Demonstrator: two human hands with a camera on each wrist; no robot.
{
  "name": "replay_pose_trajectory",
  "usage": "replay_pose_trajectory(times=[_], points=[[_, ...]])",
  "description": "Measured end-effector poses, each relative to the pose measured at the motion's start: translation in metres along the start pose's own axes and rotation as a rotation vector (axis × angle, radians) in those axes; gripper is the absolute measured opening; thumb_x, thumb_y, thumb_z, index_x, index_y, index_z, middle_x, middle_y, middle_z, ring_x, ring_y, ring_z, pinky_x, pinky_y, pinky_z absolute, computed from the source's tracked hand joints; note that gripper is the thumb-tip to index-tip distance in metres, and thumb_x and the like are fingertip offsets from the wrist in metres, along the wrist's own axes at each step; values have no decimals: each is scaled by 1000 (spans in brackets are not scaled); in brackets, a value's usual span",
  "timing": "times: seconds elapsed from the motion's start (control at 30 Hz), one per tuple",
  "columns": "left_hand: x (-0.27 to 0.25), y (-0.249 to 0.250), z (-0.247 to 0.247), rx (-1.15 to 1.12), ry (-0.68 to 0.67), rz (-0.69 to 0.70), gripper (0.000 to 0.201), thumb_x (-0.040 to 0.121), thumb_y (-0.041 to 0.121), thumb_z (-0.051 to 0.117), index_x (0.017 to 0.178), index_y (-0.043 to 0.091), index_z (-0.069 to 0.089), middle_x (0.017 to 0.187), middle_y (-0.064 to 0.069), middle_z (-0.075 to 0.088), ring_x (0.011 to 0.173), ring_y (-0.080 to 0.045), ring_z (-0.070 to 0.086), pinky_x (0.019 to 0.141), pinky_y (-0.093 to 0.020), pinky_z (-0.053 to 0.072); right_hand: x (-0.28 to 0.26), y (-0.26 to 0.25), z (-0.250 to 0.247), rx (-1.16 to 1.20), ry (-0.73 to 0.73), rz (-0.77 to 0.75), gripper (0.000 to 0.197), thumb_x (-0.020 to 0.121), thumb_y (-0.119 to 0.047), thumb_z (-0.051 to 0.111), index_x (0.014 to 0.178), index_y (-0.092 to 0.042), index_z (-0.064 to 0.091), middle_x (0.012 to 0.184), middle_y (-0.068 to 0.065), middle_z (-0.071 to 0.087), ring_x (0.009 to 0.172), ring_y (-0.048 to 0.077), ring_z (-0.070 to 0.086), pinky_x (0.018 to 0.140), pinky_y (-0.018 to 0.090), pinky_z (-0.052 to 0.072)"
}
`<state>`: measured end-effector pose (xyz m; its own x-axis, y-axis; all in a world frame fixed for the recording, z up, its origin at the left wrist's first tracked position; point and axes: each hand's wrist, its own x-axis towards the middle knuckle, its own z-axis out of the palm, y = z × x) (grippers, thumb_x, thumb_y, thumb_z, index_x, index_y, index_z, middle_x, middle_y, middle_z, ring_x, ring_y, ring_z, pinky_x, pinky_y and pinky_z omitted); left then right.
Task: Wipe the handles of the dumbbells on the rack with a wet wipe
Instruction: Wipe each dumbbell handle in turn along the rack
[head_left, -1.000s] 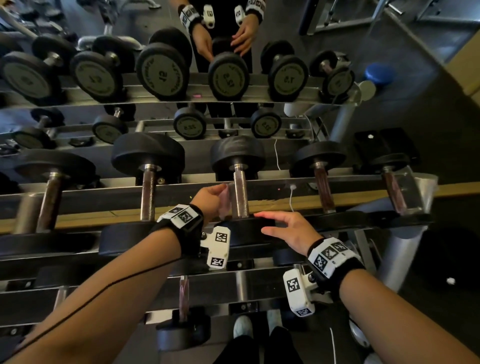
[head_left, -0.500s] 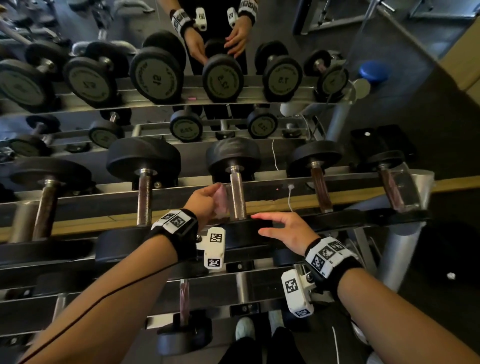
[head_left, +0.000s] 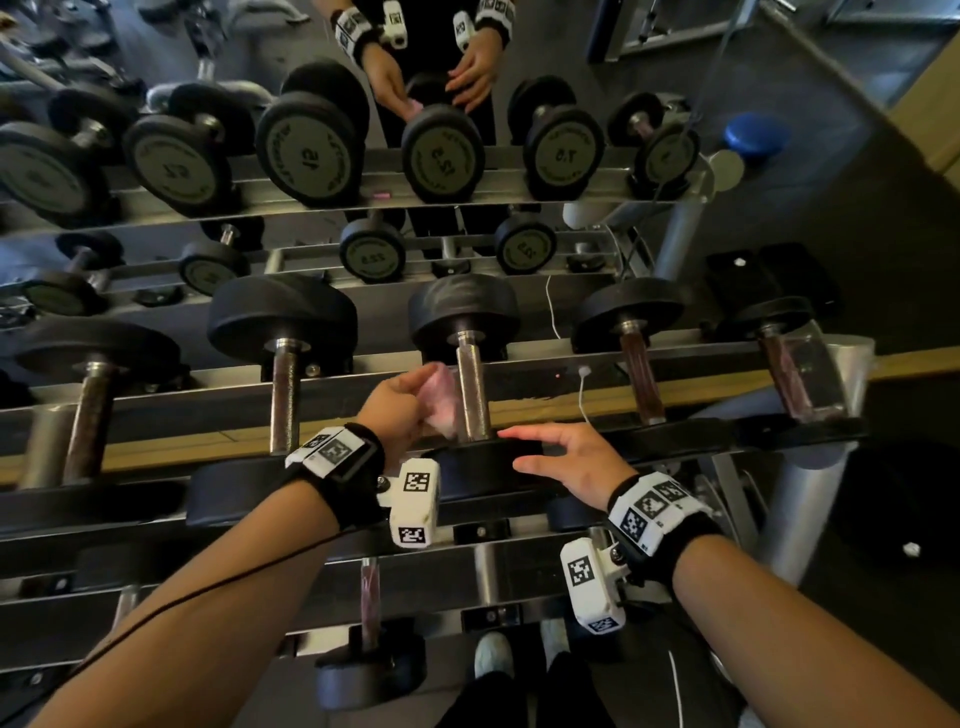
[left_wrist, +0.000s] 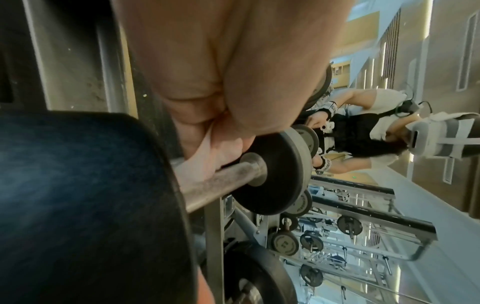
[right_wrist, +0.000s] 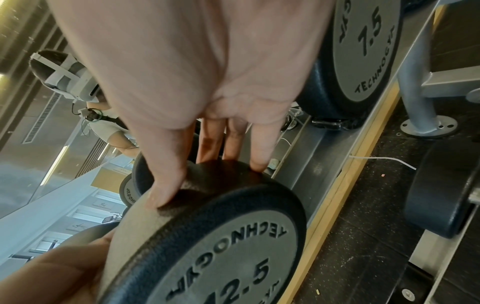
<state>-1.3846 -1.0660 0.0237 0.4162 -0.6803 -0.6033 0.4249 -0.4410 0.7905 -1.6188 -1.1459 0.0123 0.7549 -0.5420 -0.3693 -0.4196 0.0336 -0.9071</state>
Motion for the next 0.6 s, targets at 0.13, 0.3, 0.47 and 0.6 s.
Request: replay_pose_trajectory(times=[0.13, 0.3, 0.47, 0.6], points=[[21, 1, 12, 20, 72, 97, 64, 91, -21, 37, 144, 15, 48, 119, -10, 65, 95, -21, 62, 81, -32, 52, 1, 1, 0, -14, 0, 4, 35, 86, -27, 73, 117, -44, 68, 120, -25, 65, 119, -6, 53, 103, 21, 35], [19, -7, 21, 16, -62, 111, 52, 94, -16, 38, 125, 17, 62, 96, 2, 76, 85, -10, 71, 76, -25, 56, 1, 4, 2, 21, 3, -13, 35, 87, -24, 73, 117, -42, 69, 115, -26, 67, 113, -10, 56, 94, 10, 40], [10, -4, -1, 139, -222, 48, 64, 89, -23, 34, 136, 16, 55, 116, -5, 69, 100, -17, 67, 83, -28, 55, 2, 3, 1, 63, -1, -11, 35, 86, -20, 74, 117, -37, 71, 113, -23, 69, 106, -13, 58, 78, -2, 41], [19, 6, -5, 152, -30, 184, 62, 92, -18, 39, 139, 20, 54, 124, -12, 63, 100, -21, 62, 85, -34, 52, 2, -1, -1, 81, -14, 1, 36, 86, -19, 74, 118, -33, 70, 116, -16, 69, 107, -7, 61, 80, 3, 45]])
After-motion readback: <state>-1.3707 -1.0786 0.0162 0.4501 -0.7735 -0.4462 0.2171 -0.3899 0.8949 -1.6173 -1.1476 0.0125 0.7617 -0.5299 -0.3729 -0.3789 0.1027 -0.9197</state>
